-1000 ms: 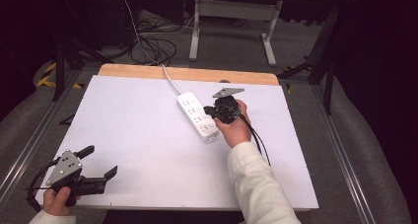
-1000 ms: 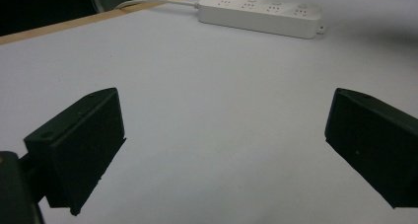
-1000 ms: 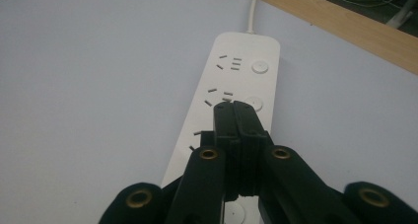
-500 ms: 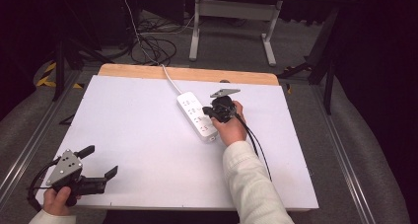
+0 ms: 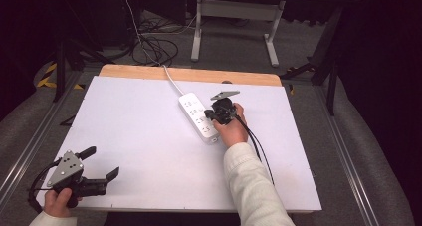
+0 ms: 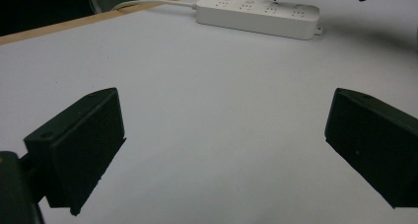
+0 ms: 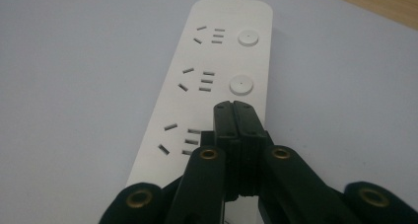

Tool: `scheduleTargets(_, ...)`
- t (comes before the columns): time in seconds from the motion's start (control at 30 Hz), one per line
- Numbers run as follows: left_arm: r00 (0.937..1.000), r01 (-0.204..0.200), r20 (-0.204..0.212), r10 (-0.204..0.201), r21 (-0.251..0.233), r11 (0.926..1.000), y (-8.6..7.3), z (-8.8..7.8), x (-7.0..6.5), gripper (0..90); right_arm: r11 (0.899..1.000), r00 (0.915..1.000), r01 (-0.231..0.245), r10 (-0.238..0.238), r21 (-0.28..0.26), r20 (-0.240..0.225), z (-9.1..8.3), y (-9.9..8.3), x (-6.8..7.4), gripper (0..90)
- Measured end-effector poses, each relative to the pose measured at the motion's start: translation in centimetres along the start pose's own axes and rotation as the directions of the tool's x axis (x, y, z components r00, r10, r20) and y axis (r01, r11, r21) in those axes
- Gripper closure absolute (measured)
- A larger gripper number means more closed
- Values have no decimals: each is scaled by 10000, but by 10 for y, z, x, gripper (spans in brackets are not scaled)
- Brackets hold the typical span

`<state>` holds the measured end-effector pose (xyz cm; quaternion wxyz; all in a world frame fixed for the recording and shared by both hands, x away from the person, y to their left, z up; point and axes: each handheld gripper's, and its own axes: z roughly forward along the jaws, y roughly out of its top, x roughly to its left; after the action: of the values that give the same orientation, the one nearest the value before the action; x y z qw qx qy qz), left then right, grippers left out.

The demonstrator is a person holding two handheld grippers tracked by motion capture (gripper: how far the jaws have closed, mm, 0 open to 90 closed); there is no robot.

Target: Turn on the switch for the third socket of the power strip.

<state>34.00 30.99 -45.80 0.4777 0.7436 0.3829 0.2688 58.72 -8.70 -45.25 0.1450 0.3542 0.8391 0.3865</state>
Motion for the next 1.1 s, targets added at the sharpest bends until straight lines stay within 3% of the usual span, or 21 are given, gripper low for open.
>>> scheduleTargets(0.43, 10000, -35, 28, 35, 0, 10000, 0, 1, 0, 21, 9994, 9996, 279, -281, 224, 79, 3, -1, 2, 900)
scheduleTargets(1.1, 10000, -30, 24, 30, 31, 10000, 0, 1, 0, 21, 9993, 9992, 209, -218, 296, 326, 3, -1, 6, 900)
